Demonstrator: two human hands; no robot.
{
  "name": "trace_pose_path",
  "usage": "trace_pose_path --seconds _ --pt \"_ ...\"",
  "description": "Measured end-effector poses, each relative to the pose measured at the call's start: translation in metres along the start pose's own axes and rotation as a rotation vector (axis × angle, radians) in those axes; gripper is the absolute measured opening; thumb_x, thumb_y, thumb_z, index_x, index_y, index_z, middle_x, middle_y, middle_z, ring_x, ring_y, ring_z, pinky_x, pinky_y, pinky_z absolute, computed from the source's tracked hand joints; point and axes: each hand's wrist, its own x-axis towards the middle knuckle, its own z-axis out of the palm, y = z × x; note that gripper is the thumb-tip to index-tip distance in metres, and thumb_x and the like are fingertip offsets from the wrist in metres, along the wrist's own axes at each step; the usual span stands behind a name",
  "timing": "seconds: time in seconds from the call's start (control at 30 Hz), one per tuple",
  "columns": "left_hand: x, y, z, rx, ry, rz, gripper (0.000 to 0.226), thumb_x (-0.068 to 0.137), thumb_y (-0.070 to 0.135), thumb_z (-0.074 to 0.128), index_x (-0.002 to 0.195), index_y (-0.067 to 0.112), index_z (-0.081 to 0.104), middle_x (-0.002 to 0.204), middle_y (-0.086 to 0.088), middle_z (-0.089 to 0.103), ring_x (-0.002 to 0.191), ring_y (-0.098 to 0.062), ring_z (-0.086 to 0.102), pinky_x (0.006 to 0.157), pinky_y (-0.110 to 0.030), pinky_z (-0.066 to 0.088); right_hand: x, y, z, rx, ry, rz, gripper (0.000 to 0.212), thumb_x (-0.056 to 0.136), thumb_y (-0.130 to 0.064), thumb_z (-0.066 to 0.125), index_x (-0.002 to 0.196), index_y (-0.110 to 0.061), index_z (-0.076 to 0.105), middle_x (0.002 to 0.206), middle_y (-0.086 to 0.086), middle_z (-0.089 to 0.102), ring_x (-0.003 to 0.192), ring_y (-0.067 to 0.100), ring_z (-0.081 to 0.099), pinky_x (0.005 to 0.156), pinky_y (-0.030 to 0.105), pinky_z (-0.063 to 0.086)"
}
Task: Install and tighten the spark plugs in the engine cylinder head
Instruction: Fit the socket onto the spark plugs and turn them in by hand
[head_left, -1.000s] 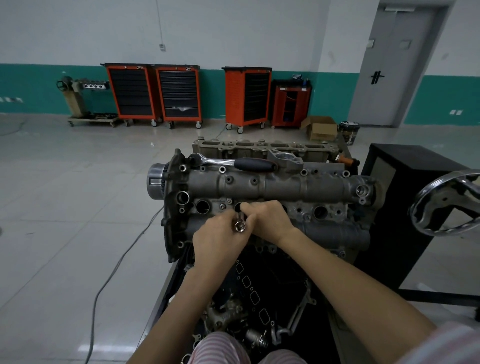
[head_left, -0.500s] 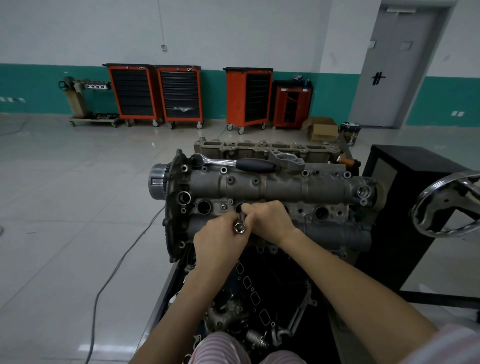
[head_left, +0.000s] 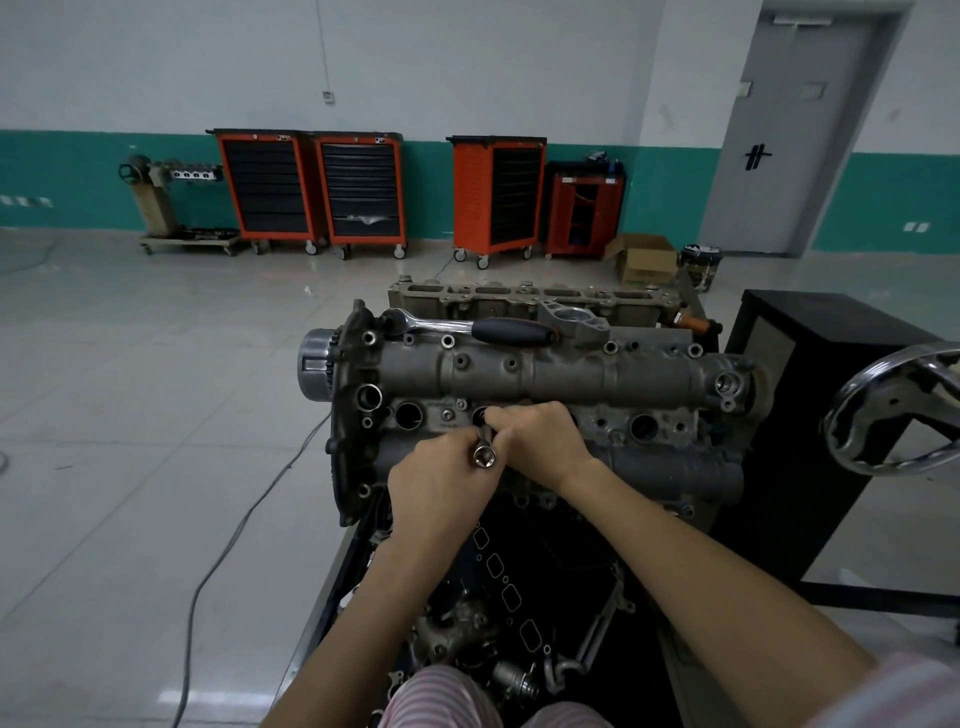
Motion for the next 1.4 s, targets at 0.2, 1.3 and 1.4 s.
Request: trace_pose_path --seconds 0.2,1.3,1.4 --pt "-0.0011 -0.0017 -0.0009 -0.105 0.008 0.024 0.035 0.086 0.04 0.051 0.064 0.026 0.027 0.06 0.009 0.044 0.055 -0.007 0.043 0.046 -0.025 0.023 0.0013 -0.001 0.0017 0.069 -0.078 0.094 0.033 0.048 -0.015 0.082 0.064 -0.006 0.054 0.046 0.003 0.056 0.034 0.023 0.053 0.034 0.02 0.034" --pt "-0.0011 -0.0022 -0.0068 -0.05 0.02 0.042 0.04 0.083 0.063 0.039 0.063 0.028 0.039 0.053 0.009 0.045 0.063 -0.015 0.055 0.047 -0.025 0.028 0.0016 -0.0019 0.0006 -0.016 -0.061 0.012 0.02 0.06 -0.016 0.074 0.054 -0.011 0.055 0.04 0.0 0.053 0.032 0.02 0.051 0.034 0.016 0.033" --pt "-0.0017 0.0006 -0.0044 -0.002 0.082 0.037 0.037 0.088 0.05 0.047 0.061 0.025 0.041 0.056 0.003 0.054 0.064 -0.022 0.059 0.047 -0.027 0.025 0.0002 0.0 0.0034 0.023 -0.026 0.03 0.018 0.067 -0.02 0.067 0.056 -0.011 0.057 0.043 0.002 0.055 0.033 0.021 0.053 0.034 0.018 0.035"
